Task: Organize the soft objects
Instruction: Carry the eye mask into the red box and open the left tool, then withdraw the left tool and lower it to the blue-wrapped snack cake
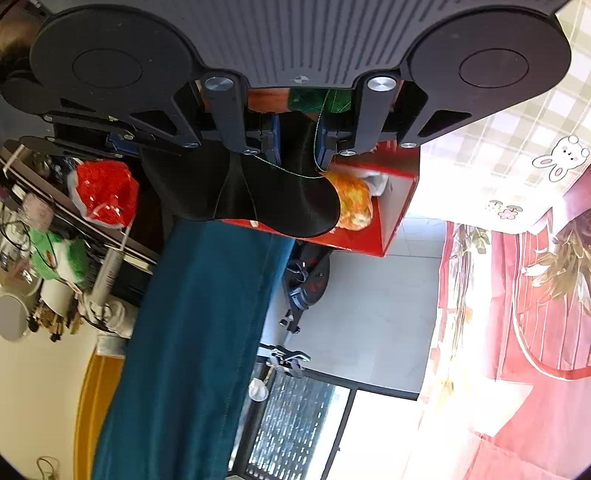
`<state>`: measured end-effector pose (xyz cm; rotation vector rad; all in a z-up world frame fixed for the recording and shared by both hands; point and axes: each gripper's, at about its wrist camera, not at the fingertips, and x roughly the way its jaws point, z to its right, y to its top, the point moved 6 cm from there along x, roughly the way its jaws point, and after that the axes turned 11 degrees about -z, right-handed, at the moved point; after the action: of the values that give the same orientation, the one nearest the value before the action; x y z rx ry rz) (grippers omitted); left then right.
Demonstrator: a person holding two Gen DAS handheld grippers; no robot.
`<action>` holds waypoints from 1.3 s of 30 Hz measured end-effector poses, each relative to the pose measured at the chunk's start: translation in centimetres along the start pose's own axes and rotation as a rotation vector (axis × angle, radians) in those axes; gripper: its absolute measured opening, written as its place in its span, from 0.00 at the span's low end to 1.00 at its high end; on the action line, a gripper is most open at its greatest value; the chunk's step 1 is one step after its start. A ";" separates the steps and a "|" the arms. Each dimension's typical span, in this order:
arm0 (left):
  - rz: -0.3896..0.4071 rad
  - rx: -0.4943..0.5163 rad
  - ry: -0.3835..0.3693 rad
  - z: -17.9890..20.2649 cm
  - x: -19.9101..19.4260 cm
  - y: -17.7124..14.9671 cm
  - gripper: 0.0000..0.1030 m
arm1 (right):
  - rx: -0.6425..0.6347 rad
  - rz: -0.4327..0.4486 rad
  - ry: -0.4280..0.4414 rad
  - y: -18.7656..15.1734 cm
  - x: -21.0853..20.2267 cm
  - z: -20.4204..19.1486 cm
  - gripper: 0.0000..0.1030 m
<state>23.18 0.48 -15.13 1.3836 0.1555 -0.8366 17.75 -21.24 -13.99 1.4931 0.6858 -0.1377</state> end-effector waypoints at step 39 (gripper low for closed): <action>-0.107 0.054 0.093 -3.2 6.0 2.9 0.48 | 0.086 -0.054 -0.249 0.7 8.3 6.1 0.59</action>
<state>30.38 0.66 -16.90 1.4757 0.2826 -0.8708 26.77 -24.19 -17.91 1.5083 0.5238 -0.3916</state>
